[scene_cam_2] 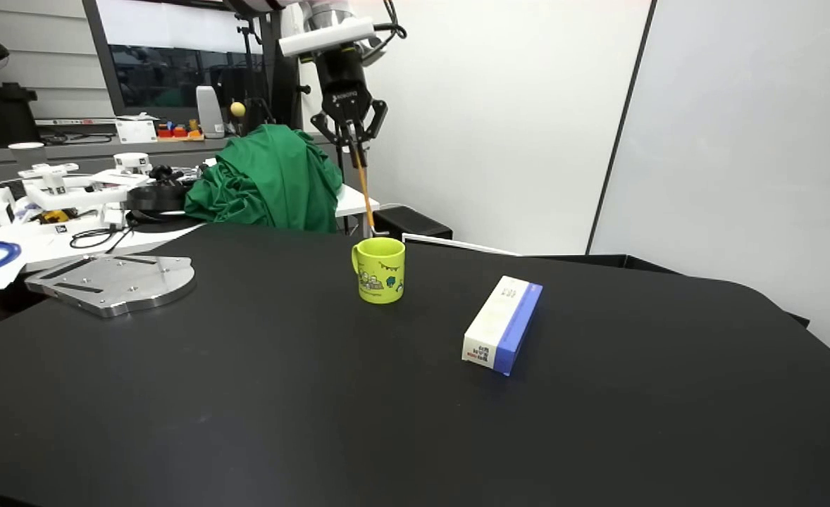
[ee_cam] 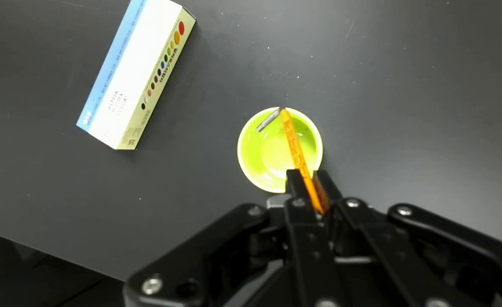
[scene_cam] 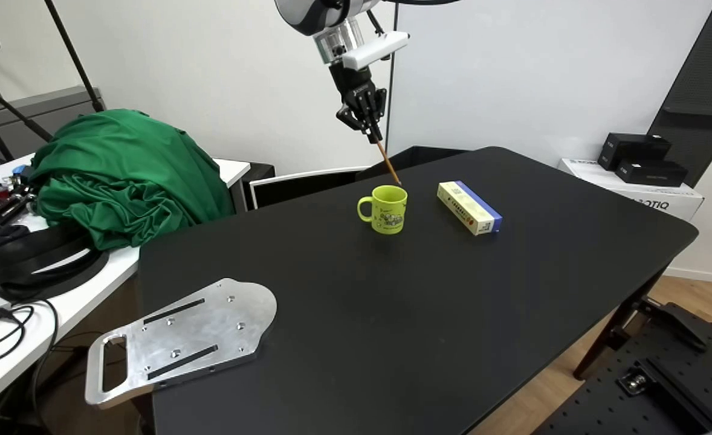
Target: Remove the orange object from the yellow mug
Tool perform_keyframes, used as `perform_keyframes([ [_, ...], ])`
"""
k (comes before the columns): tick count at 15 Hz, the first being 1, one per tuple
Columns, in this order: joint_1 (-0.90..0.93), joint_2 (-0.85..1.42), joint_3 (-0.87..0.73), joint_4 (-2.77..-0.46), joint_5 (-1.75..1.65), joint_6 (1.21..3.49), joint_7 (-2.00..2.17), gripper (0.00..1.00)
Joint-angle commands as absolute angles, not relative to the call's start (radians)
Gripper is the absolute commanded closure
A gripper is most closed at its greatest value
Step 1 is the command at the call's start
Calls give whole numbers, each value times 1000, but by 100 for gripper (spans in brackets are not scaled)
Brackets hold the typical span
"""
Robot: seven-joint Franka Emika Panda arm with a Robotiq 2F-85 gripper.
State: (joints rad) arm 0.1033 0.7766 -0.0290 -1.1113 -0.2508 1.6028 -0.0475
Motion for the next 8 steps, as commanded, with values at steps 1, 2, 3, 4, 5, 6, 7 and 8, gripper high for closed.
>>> perform_keyframes([
  [1, 140, 771, -3, -1117, -257, 1555, -68, 98],
  [2, 149, 773, 8, -1127, -254, 1545, -80, 98],
  [3, 155, 777, 25, -1134, -242, 1525, -101, 98],
  [4, 161, 786, 42, -1139, -232, 1503, -127, 98],
  [5, 164, 797, 58, -1139, -221, 1480, -152, 98],
  [6, 163, 813, 77, -1137, -199, 1454, -181, 98],
  [7, 164, 831, 91, -1134, -183, 1427, -203, 98],
  [8, 164, 851, 102, -1125, -167, 1392, -224, 98],
])
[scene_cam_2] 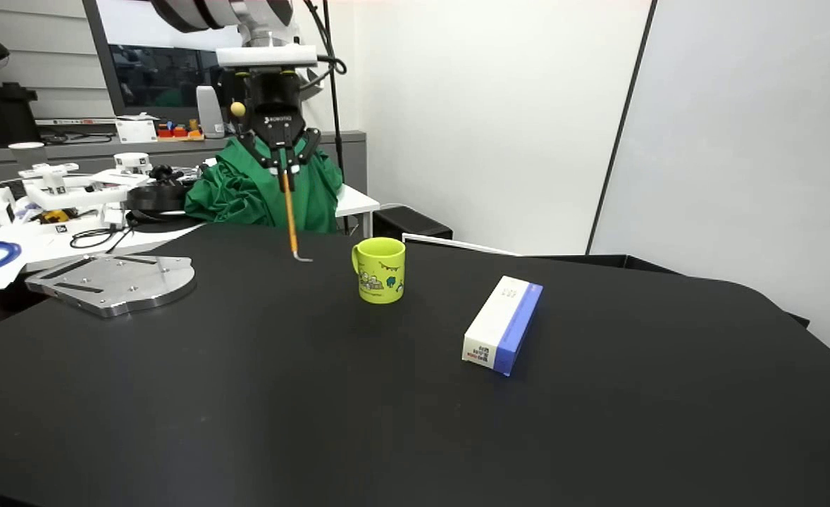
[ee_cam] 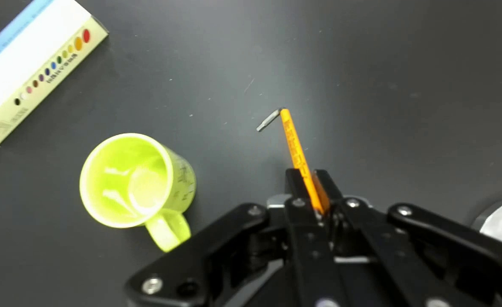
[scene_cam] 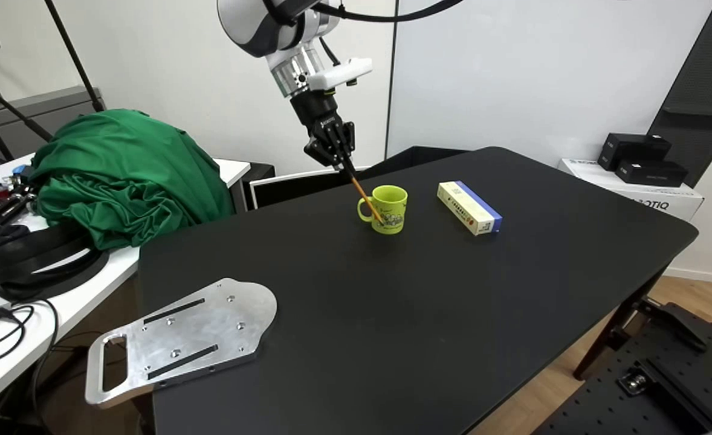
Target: Remove the orange object from the yellow mug
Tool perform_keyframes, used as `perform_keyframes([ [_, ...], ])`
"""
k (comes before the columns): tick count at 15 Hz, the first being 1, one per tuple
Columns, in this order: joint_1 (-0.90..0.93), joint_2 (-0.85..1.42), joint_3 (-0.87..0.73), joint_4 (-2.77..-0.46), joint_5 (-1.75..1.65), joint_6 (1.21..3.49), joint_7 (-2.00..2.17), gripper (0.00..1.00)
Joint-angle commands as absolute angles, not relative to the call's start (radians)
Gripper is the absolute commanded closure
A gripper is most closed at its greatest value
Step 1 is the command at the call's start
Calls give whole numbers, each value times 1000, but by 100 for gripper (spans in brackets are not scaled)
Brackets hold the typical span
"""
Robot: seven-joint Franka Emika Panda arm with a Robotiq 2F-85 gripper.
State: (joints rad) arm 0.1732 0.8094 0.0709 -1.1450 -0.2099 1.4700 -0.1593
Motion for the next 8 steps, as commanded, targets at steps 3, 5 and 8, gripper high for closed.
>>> perform_keyframes([
  [3, 164, 921, 113, -1100, -132, 1290, -243, 98],
  [5, 174, 975, 101, -1066, -137, 1194, -224, 98],
  [8, 175, 1029, 98, -1048, -152, 1153, -224, 98],
])
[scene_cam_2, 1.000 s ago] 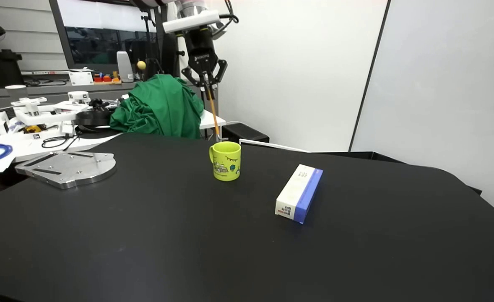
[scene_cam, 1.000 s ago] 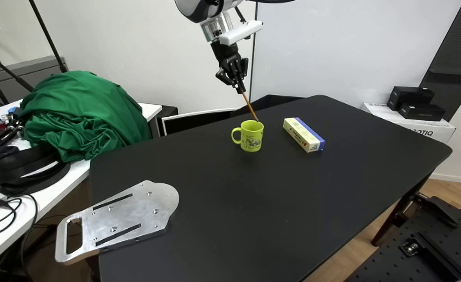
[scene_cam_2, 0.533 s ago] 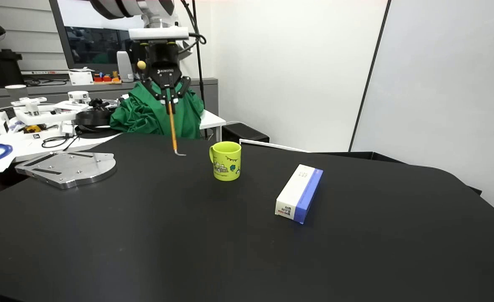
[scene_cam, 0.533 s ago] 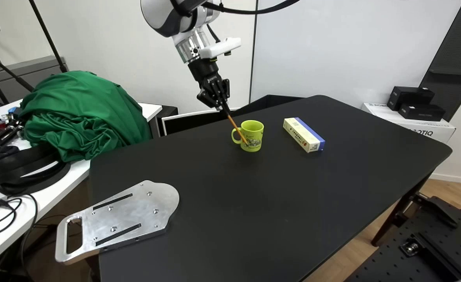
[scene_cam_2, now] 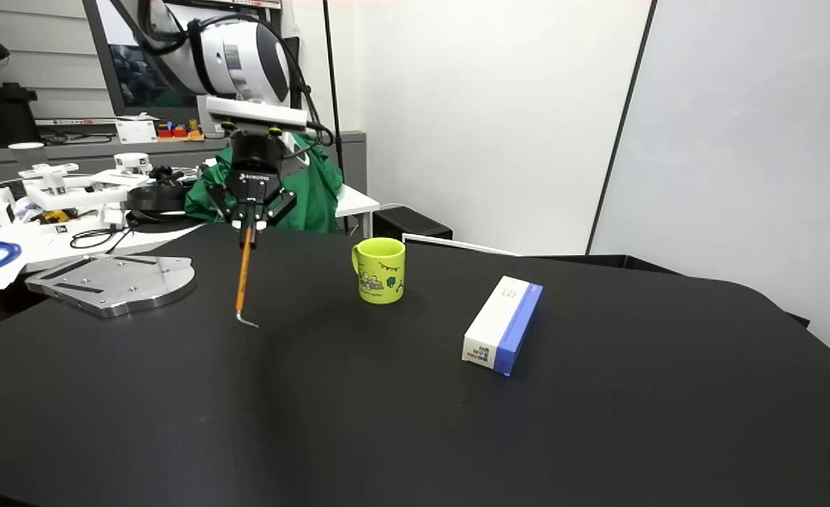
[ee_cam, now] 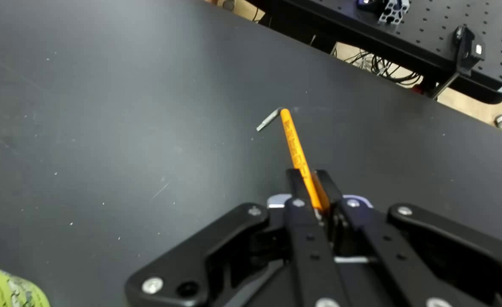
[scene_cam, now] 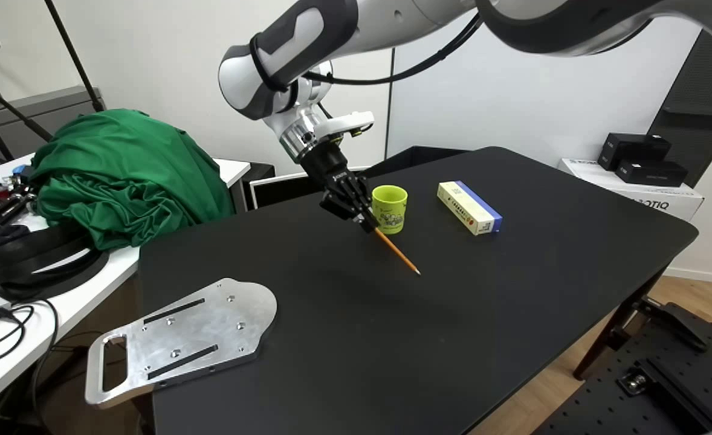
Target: Remove the orange object from the yellow mug
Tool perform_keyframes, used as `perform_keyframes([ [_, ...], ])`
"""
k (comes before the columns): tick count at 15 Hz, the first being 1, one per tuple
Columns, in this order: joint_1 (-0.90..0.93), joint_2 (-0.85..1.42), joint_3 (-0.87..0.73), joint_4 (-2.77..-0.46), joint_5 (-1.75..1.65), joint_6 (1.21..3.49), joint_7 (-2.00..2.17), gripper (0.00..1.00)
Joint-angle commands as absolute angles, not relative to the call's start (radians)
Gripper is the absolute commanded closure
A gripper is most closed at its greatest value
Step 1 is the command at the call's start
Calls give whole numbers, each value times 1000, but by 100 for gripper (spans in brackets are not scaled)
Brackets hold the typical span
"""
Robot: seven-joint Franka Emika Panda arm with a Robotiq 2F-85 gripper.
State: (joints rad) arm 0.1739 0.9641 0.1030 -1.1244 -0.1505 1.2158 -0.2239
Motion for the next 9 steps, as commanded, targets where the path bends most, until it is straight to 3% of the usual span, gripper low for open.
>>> perform_keyframes([
  [1, 173, 1045, 99, -1042, -150, 1149, -224, 98],
  [9, 171, 1131, 100, -1011, -146, 1158, -223, 98],
])
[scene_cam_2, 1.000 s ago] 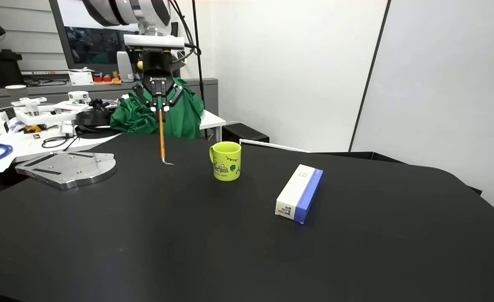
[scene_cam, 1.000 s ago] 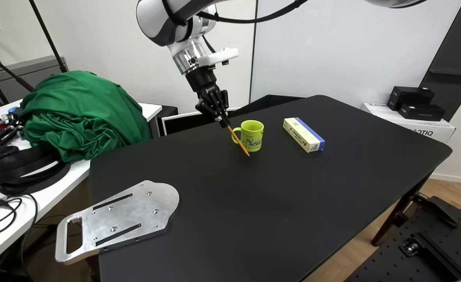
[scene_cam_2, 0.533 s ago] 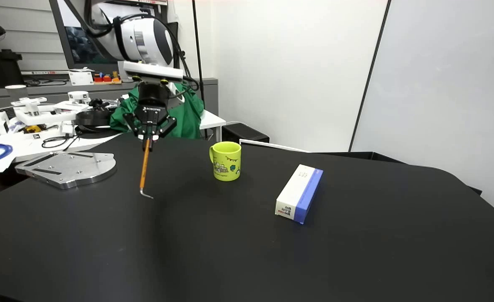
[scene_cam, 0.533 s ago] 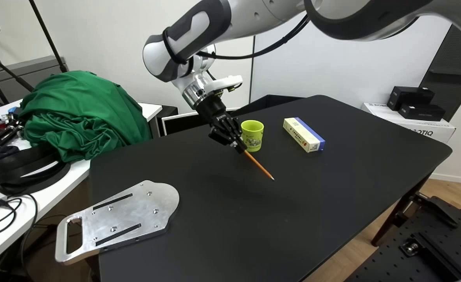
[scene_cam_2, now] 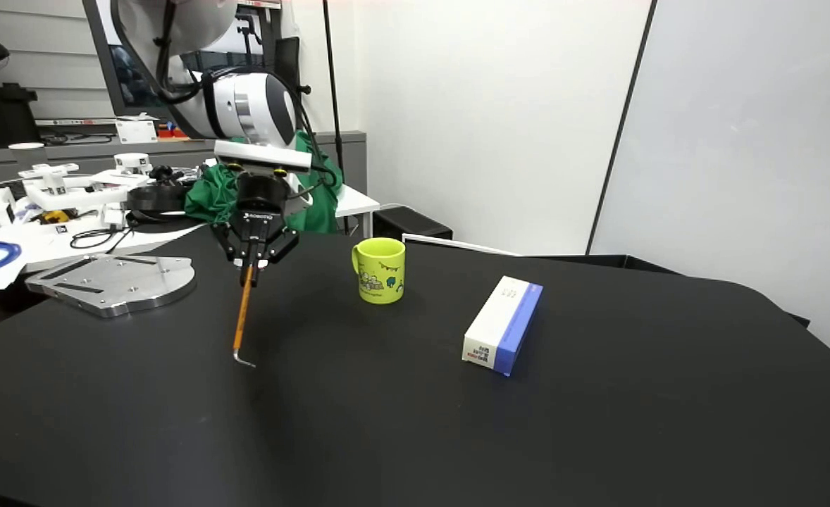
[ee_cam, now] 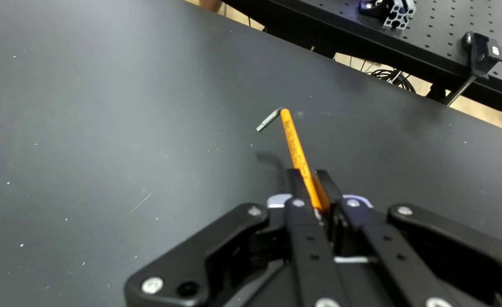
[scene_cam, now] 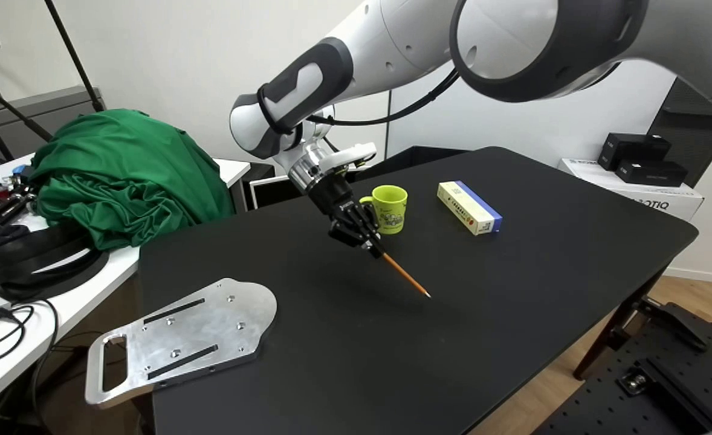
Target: Remove the orange object from the yellow mug
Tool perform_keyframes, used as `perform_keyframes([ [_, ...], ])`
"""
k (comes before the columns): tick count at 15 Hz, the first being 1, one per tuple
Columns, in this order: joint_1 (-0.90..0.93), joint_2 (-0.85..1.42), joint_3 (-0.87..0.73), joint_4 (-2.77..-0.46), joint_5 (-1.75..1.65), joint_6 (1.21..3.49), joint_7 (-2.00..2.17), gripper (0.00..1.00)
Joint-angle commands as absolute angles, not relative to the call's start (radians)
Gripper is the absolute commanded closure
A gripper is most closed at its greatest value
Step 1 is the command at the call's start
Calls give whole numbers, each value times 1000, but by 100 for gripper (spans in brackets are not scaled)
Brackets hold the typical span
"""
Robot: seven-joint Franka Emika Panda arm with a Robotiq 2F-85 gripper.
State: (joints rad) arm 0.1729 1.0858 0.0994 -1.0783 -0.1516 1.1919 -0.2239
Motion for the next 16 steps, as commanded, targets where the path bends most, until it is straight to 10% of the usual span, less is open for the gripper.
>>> perform_keyframes([
  [1, 172, 1139, 100, -1006, -146, 1159, -223, 98],
  [16, 168, 1188, 106, -1003, -135, 1263, -211, 98],
])
